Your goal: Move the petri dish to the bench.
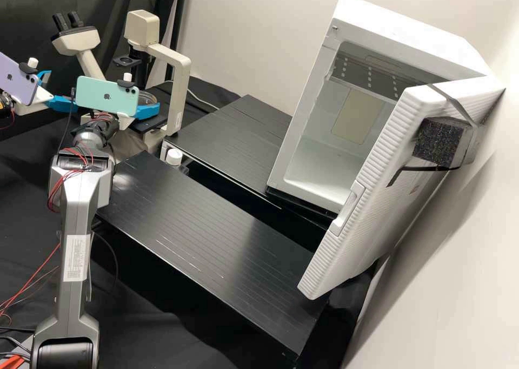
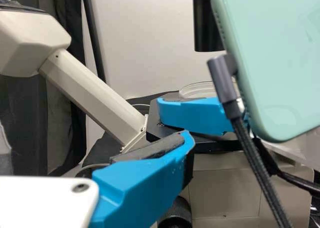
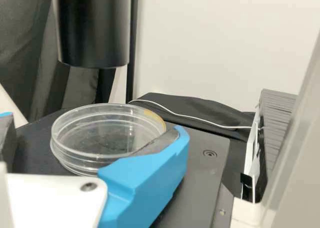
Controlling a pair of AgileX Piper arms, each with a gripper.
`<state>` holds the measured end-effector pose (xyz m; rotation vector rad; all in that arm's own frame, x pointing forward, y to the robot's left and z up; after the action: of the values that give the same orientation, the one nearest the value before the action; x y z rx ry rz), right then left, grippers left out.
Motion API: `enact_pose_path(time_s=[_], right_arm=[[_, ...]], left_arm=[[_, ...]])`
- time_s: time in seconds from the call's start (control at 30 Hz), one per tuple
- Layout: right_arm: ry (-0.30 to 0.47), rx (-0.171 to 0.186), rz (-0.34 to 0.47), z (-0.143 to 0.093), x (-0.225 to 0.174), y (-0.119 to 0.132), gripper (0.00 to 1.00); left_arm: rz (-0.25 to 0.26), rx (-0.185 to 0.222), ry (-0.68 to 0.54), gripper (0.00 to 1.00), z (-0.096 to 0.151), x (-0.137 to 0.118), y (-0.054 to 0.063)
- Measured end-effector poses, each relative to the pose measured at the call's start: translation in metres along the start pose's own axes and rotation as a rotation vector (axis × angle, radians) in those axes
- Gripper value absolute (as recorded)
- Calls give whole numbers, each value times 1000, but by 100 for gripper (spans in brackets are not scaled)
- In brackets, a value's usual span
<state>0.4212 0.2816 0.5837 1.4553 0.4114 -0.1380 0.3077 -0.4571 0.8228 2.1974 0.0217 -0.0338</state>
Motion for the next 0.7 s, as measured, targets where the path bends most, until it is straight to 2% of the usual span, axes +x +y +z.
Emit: enact_pose_path(time_s=[0.7], right_arm=[[-8, -1, -2, 1, 0, -1, 0]], left_arm=[[0, 0, 0, 100, 0, 0, 0]])
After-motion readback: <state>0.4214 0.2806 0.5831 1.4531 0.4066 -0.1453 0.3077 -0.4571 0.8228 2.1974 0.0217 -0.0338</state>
